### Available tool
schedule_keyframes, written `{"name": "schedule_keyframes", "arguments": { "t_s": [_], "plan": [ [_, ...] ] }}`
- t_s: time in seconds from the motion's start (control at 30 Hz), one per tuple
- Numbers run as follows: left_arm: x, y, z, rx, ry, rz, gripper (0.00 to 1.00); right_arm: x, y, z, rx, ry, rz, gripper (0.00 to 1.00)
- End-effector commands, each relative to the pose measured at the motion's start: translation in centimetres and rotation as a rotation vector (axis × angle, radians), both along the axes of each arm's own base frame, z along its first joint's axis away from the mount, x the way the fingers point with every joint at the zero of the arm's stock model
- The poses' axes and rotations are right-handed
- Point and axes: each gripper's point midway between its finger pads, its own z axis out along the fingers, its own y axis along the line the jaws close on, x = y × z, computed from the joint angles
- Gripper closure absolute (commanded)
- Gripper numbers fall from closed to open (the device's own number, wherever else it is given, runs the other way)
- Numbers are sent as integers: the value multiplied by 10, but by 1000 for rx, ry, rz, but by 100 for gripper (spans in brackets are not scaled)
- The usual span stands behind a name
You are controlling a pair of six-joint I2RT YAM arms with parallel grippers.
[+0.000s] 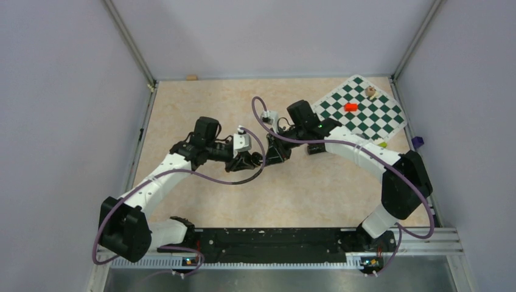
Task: Insert the wireless bluetooth earbuds into the charging case
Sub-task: Place the earbud in the charging case.
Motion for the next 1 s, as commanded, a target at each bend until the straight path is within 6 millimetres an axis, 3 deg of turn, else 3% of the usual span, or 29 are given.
{"name": "schedule_keyframes", "arguments": {
  "t_s": [0.0, 0.97],
  "plan": [
    [-1, -7, 5, -28, -25, -33, 100, 2, 7, 4, 12, -15, 2, 100],
    [-6, -12, -2, -15, -7, -57, 100, 1, 17, 7, 87, 12, -22, 100]
  ]
}}
